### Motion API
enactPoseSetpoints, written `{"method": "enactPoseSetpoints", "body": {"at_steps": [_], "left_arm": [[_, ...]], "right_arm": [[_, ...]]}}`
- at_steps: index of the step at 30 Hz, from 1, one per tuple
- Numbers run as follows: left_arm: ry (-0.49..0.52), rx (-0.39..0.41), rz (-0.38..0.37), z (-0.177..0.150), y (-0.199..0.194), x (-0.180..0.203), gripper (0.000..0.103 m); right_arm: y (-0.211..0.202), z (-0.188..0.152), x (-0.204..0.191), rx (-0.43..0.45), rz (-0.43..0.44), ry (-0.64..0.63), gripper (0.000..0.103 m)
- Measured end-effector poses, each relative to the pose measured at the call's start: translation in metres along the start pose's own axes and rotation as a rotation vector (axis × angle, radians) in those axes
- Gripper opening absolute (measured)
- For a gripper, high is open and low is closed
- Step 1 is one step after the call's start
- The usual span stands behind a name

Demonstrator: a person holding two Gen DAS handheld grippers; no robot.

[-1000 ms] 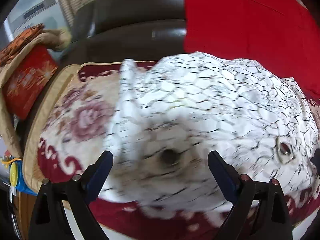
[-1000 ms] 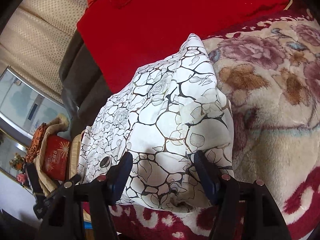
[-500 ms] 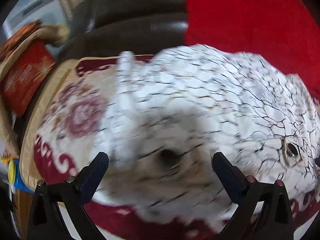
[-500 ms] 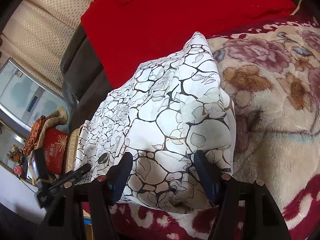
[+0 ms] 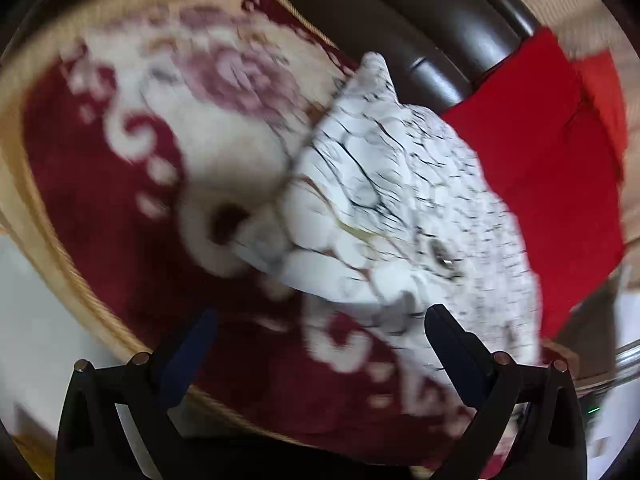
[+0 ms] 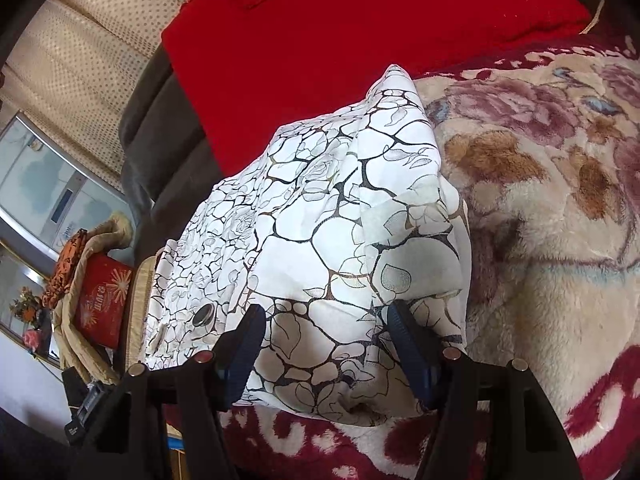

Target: Fold large clothes

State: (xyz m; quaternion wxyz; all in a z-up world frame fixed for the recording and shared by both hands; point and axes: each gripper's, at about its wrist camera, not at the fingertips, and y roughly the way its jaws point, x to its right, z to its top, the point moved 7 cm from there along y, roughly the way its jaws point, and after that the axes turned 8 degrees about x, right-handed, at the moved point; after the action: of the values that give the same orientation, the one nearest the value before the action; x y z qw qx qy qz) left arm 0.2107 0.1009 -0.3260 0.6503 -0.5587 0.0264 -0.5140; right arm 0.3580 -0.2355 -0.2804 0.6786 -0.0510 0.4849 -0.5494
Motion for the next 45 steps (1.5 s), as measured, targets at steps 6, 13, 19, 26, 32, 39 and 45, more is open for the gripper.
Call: {"method": "enactPoseSetpoints", "body": {"at_steps": [6, 13, 19, 26, 32, 39, 45], "left_arm": [[-0.16, 0.017, -0.105, 0.015, 0.034, 0.005, 0.102], [-0.118, 0.078, -0.187, 0.046, 0.039, 0.041, 0.077], [-0.192, 0.053, -0.205, 0.049, 0.061, 0.034, 0.086], [-0.044, 0.089, -0.146, 0.057, 0.051, 0.052, 0.036], [0.214, 0.158, -0.142, 0.061, 0.021, 0.109, 0.027], [0.661, 0.182, -0.148, 0.007, -0.01, 0.229, 0.017], [1.094, 0.064, -0.107, -0.123, 0.037, 0.299, 0.016]], "right_arm": [[0.002, -0.001, -0.004, 0.002, -0.033, -0.027, 0.067], [0.003, -0.001, -0.005, 0.003, -0.041, -0.03, 0.067], [0.002, -0.002, -0.004, 0.006, -0.028, -0.032, 0.067], [0.001, -0.001, -0.002, -0.003, -0.001, -0.02, 0.067], [0.0, 0.001, 0.002, -0.006, 0.03, 0.019, 0.067], [-0.017, 0.012, 0.024, 0.017, 0.237, 0.236, 0.063], [-0.061, 0.044, 0.051, 0.122, 0.38, 0.32, 0.065]]}}
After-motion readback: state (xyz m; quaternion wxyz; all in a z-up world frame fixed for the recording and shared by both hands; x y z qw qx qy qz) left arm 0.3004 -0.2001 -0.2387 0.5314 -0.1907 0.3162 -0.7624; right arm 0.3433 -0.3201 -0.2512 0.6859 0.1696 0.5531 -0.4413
